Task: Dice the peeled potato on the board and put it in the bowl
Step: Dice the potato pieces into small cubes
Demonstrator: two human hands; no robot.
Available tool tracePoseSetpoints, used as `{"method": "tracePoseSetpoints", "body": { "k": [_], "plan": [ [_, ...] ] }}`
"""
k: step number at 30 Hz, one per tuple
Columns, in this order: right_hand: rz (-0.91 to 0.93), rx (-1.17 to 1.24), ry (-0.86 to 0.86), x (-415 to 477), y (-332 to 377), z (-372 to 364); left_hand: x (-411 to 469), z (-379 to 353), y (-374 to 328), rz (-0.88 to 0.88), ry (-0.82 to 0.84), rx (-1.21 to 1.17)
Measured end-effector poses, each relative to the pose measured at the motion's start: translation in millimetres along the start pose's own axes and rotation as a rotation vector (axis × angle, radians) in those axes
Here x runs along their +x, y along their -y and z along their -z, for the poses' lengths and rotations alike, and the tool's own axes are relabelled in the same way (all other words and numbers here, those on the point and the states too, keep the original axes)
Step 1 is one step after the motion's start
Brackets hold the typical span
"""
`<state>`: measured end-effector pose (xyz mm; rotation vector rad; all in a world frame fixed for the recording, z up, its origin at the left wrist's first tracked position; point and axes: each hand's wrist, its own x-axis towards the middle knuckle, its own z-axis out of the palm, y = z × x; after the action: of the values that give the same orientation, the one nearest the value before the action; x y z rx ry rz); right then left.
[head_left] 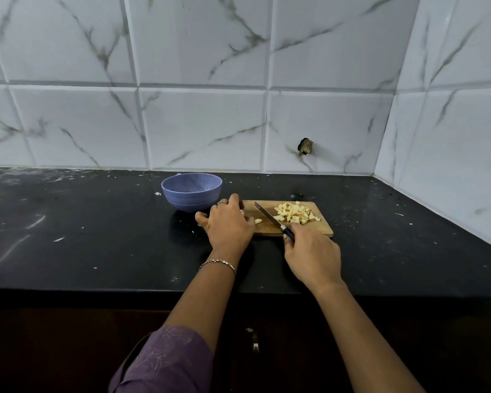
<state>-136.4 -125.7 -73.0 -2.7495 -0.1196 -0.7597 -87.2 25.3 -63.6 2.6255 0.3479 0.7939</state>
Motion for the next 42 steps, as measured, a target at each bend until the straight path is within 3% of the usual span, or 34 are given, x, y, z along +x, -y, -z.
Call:
{"method": "tracePoseSetpoints", "body": {
  "k": [6, 13, 20, 26, 32, 42],
  "plan": [
    [-0.023, 0.030, -0.014, 0, -1, -1, -2, -6, 2, -0.048, 0.074, 0.126],
    [-0.016, 0.035, -0.018, 0, -1, 0, 3, -12, 0, -0.167, 0.059, 0.094],
    [-0.020, -0.025, -0.051, 2, 0, -6, 8, -17, -5, -0.193, 0.059, 0.080],
    [-0.018, 0.061, -0.091, 1, -1, -2, 13, -22, -5, -0.226, 0.098, 0.029],
    [-0.003, 0.071, -0.036, 1, -2, -2, 13, -22, -6, -0.230, 0.104, 0.048],
    [0.072, -0.069, -0.023, 4, 1, -10, 11, -19, -9, -0.223, 0.134, 0.059]
  ]
}}
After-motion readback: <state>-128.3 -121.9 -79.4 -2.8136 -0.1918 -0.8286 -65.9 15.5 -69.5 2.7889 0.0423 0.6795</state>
